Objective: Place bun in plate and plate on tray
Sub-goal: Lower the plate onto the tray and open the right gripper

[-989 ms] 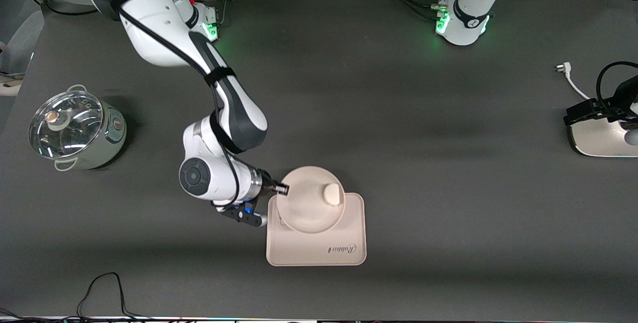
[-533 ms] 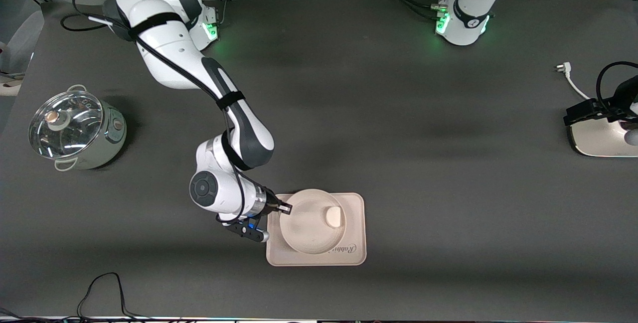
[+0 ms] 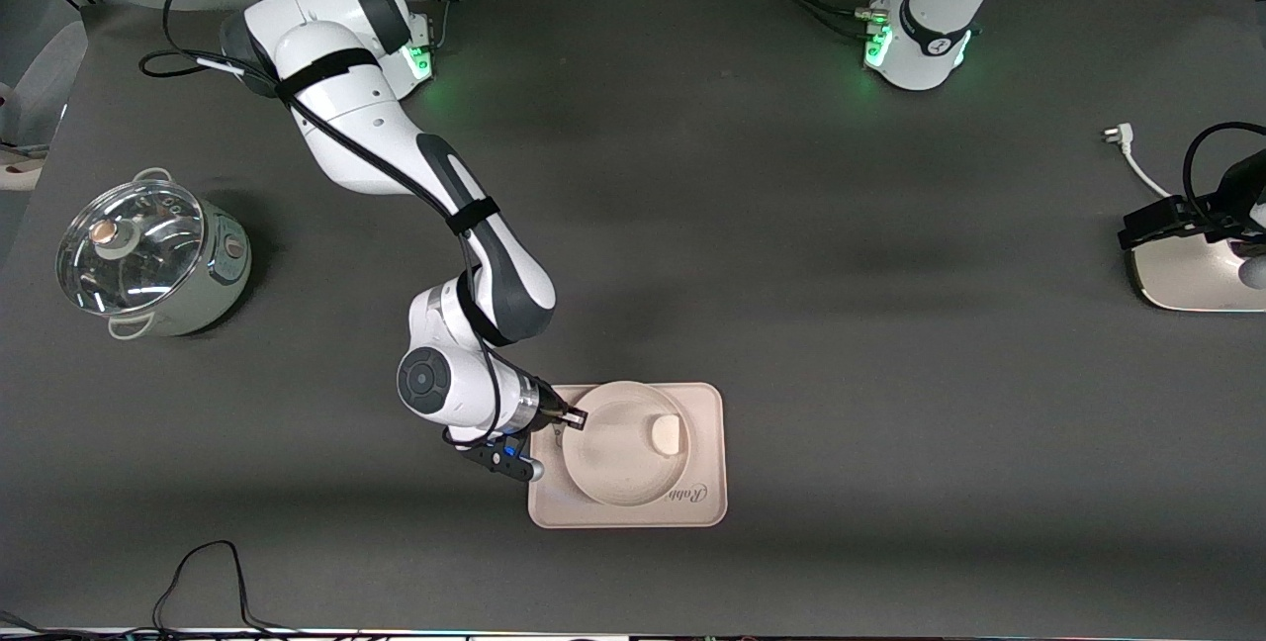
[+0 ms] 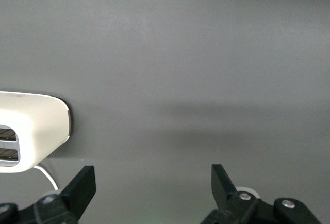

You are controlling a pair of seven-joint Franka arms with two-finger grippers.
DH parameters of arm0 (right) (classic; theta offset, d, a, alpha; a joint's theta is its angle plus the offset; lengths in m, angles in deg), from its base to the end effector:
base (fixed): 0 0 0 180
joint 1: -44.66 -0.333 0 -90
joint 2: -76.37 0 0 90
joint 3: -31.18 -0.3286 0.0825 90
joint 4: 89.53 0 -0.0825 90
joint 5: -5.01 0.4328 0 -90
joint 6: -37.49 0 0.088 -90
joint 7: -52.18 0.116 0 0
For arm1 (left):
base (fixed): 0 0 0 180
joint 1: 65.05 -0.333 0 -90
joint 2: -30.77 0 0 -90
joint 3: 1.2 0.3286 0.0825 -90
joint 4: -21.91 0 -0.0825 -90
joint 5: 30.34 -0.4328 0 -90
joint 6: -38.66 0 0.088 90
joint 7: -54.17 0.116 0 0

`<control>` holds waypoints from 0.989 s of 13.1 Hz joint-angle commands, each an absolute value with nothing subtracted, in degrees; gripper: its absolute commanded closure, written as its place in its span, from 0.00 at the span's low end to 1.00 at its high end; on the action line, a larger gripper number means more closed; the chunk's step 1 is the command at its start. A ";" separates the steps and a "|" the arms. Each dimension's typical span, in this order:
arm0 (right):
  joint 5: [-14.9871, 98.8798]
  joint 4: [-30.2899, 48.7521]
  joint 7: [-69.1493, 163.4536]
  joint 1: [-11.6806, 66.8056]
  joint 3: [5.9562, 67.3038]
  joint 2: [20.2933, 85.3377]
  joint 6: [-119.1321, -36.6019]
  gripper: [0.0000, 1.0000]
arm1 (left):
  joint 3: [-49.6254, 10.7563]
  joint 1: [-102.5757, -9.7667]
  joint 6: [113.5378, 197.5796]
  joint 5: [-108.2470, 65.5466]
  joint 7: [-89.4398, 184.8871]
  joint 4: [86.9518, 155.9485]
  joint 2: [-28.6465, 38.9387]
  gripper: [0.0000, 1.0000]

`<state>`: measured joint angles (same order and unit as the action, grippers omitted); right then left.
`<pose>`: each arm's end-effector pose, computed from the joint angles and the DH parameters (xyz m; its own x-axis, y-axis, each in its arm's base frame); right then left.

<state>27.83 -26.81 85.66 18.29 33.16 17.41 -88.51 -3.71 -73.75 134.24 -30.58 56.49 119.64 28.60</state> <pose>0.7488 0.3674 0.1682 0.9328 -0.3358 -0.1310 -0.3596 -0.8913 -0.2763 0.6108 0.0671 0.5428 0.9949 0.0667 -0.0753 0.0669 -0.9978 0.0006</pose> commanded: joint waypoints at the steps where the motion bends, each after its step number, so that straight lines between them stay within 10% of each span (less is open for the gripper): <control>1: 28.66 -28.62 85.32 18.64 32.85 16.43 -88.37 0.39 | -3.39 -73.40 135.25 -29.99 57.34 120.70 29.62 0.00; 2: 28.66 -28.71 85.41 18.65 32.85 16.43 -88.37 0.00 | -3.39 -73.40 135.25 -29.99 57.34 120.70 29.62 0.00; 13: 20.69 -20.71 77.06 23.83 36.63 38.81 -69.50 0.00 | -3.31 -73.75 135.78 -29.99 57.43 120.70 29.62 0.00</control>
<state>25.15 -26.01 78.47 24.15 35.87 31.74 -72.45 -3.65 -73.76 134.68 -30.58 56.50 119.66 28.60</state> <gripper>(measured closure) 0.000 0.000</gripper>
